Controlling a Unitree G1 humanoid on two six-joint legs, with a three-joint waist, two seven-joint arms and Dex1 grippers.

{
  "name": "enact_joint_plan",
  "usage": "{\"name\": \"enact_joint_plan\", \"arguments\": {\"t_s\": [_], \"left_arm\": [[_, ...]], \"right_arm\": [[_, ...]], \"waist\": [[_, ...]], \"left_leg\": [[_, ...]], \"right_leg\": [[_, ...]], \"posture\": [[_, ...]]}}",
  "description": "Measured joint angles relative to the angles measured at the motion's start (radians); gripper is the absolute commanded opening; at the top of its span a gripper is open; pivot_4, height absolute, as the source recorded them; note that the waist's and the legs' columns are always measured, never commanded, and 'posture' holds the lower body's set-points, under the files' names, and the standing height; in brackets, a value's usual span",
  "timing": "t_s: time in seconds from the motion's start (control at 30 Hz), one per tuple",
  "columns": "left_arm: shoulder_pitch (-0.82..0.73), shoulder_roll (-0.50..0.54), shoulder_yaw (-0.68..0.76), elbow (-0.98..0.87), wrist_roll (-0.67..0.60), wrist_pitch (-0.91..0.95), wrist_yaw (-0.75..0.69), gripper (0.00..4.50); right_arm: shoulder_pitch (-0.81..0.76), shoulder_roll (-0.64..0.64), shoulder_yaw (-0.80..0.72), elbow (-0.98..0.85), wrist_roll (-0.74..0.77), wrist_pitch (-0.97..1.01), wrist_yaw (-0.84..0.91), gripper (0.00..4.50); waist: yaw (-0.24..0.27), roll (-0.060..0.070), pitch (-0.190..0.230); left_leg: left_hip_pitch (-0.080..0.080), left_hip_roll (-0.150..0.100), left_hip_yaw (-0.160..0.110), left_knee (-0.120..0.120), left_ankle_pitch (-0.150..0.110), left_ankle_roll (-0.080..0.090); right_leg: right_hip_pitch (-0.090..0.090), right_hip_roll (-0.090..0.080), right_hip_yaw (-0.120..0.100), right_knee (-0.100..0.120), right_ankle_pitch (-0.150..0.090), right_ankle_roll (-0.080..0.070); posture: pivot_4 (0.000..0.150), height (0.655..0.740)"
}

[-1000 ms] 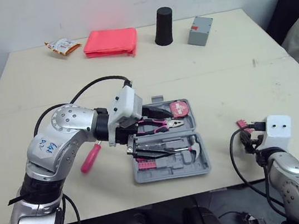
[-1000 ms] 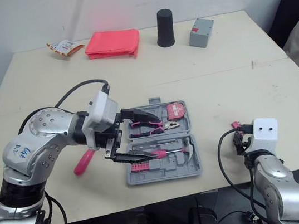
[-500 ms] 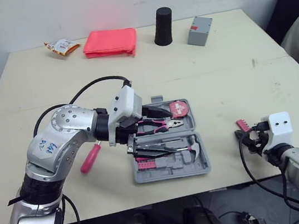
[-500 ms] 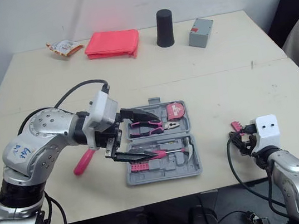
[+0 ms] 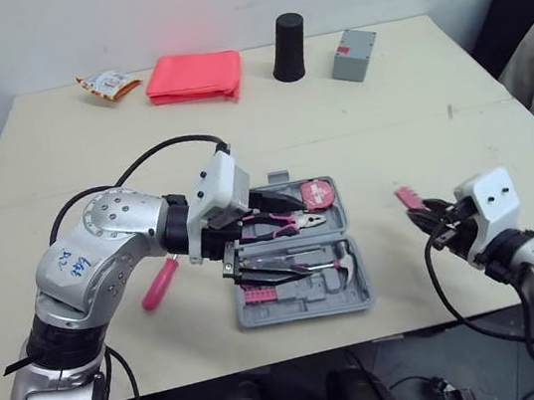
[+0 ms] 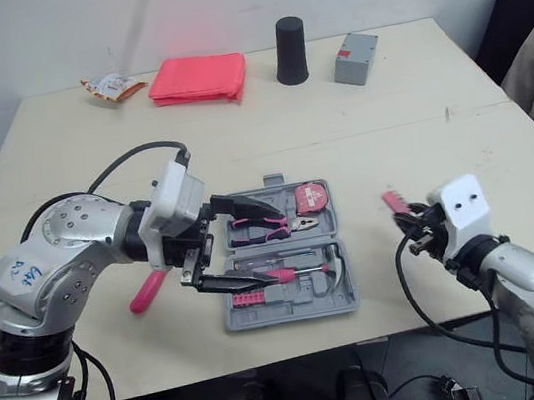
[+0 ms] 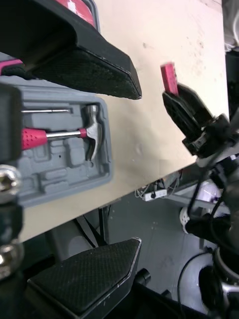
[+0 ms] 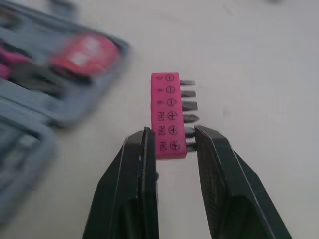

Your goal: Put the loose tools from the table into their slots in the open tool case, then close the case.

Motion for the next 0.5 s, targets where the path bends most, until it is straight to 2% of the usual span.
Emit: {"name": "enact_joint_plan", "arguments": {"t_s": [0.13, 0.33, 0.5], "left_arm": [[0.114, 0.096, 0.014, 0.012, 0.024, -0.012, -0.027, 4.5], [0.253, 0.191, 0.007, 0.01, 0.105, -0.098, -0.081, 4.5], [0.34, 0.228, 0.008, -0.029, 0.155, -0.145, -0.088, 4.5]], "right_arm": [[-0.08, -0.202, 0.125, -0.018, 0.106, 0.007, 0.278, 0.73], [-0.36, -0.226, 0.449, 0.078, 0.062, 0.029, 0.425, 0.73], [-0.457, -0.214, 0.607, 0.123, -0.01, 0.034, 0.461, 0.73]], "waist": [[-0.005, -0.001, 0.001], [0.0, -0.002, 0.001], [-0.001, -0.002, 0.001]], "left_leg": [[0.001, 0.0, 0.001, 0.001, -0.001, 0.001], [-0.001, 0.0, 0.001, 0.002, -0.002, 0.002], [-0.003, -0.001, 0.001, 0.007, -0.004, 0.005]], "right_leg": [[0.0, -0.001, 0.0, 0.0, 0.0, 0.0], [-0.001, -0.003, 0.0, 0.0, 0.0, 0.0], [0.0, -0.005, 0.0, 0.0, 0.0, 0.0]], "posture": [[0.15, 0.7355], [0.15, 0.7355], [0.15, 0.7355]]}}
